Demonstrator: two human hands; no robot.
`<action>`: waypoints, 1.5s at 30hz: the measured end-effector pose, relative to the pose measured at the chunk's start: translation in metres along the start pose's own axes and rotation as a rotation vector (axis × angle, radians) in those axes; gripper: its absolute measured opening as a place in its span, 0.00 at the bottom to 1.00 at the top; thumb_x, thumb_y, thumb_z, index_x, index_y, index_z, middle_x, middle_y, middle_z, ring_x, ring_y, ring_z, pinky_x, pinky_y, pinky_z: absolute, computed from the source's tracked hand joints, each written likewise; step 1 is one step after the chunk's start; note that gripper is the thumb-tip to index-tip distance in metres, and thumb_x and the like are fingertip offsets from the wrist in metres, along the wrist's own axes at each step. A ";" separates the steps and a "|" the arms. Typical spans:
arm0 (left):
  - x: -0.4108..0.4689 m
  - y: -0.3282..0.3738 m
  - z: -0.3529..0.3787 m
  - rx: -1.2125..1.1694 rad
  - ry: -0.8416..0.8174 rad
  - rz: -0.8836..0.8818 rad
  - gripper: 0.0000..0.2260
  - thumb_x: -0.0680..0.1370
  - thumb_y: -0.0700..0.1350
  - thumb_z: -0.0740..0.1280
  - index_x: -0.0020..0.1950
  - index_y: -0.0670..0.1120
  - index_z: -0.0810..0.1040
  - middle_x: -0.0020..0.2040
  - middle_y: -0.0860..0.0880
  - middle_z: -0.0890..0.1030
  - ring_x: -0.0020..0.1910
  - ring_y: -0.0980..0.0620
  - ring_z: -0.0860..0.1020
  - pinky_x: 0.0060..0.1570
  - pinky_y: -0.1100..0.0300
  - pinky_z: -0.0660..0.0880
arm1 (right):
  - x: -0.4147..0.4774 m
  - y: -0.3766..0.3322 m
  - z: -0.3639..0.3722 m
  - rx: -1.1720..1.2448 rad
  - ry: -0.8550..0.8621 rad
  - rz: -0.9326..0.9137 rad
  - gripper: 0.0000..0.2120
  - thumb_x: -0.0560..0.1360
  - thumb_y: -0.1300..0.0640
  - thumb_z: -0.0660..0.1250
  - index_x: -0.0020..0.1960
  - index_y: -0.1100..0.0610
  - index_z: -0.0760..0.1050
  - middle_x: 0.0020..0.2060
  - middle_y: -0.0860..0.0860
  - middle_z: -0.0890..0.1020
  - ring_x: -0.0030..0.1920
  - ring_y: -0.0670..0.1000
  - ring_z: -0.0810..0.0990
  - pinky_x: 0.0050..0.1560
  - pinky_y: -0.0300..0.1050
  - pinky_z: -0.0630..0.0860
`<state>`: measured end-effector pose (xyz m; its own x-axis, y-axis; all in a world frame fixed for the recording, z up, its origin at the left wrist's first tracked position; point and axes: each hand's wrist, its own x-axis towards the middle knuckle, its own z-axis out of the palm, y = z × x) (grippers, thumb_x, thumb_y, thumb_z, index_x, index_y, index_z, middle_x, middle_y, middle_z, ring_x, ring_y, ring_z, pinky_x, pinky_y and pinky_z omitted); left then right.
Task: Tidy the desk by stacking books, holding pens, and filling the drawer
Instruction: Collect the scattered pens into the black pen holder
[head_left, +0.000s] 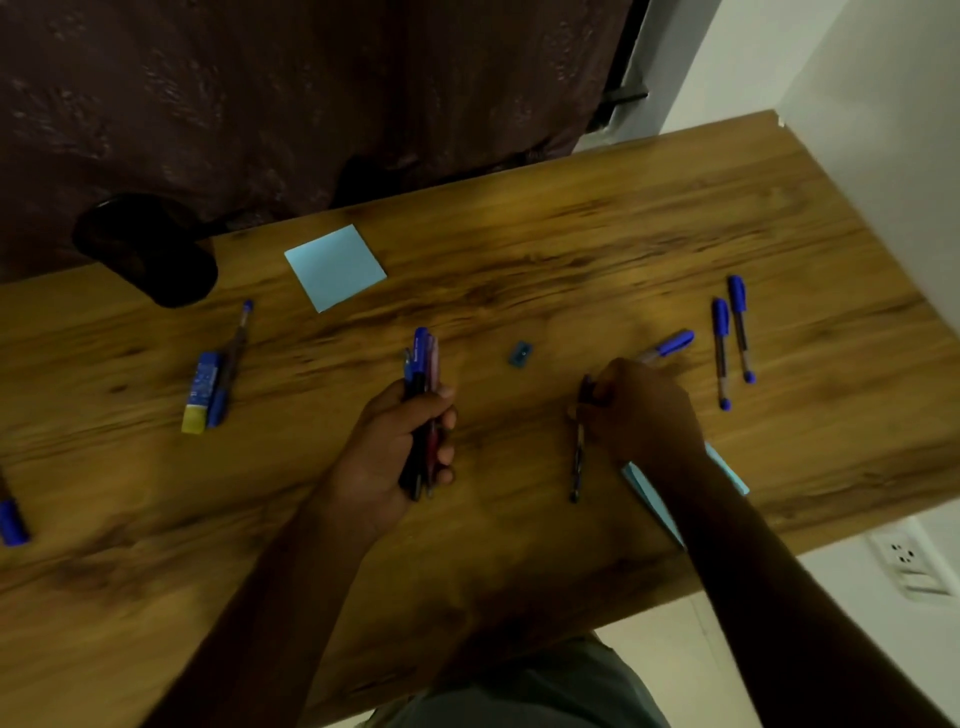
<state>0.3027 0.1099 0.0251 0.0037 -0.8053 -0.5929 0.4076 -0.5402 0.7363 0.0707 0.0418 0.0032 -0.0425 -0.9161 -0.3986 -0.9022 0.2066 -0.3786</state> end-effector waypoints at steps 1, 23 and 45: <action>0.000 0.000 0.000 0.000 -0.004 0.002 0.03 0.79 0.43 0.66 0.52 0.48 0.74 0.37 0.48 0.75 0.27 0.51 0.72 0.26 0.60 0.70 | -0.002 -0.002 0.004 -0.033 0.017 -0.020 0.15 0.70 0.47 0.75 0.48 0.54 0.75 0.43 0.53 0.82 0.43 0.54 0.81 0.43 0.48 0.76; -0.008 -0.012 -0.005 0.044 -0.099 -0.040 0.12 0.77 0.35 0.67 0.59 0.45 0.75 0.41 0.46 0.79 0.35 0.49 0.79 0.33 0.53 0.77 | -0.036 -0.070 0.000 0.909 -0.278 -0.085 0.06 0.77 0.59 0.72 0.54 0.57 0.81 0.41 0.54 0.86 0.36 0.54 0.86 0.35 0.45 0.83; 0.004 -0.001 -0.005 -0.072 -0.050 0.013 0.15 0.79 0.44 0.66 0.65 0.43 0.76 0.51 0.40 0.82 0.45 0.41 0.81 0.47 0.45 0.78 | 0.043 -0.024 -0.041 0.491 0.014 0.148 0.16 0.72 0.55 0.70 0.59 0.53 0.73 0.38 0.55 0.85 0.37 0.57 0.85 0.43 0.54 0.83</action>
<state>0.3064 0.1084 0.0200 -0.0355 -0.8245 -0.5648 0.4723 -0.5119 0.7176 0.0726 -0.0160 0.0293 -0.1635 -0.8687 -0.4675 -0.5779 0.4684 -0.6683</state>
